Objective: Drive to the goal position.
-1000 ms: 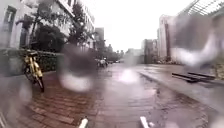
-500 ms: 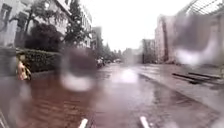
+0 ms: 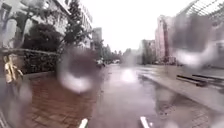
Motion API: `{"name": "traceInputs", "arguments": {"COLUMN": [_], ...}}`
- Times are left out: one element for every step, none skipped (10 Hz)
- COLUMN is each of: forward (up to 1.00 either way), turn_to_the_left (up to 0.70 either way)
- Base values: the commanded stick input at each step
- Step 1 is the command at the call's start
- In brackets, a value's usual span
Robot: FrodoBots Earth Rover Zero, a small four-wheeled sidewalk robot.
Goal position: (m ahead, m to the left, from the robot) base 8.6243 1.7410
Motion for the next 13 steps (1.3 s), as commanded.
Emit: {"name": "traceInputs", "arguments": {"forward": [0.7, 0.7, 0.7, 0.7, 0.7, 0.7, 0.7, 0.7, 0.7, 0.7, 0.7, 0.7, 0.7], "turn_to_the_left": [0.0, 0.0, 0.0, 0.0, 0.0, 0.0, 0.0, 0.0, 0.0, 0.0, -0.14, -0.11, -0.03]}}
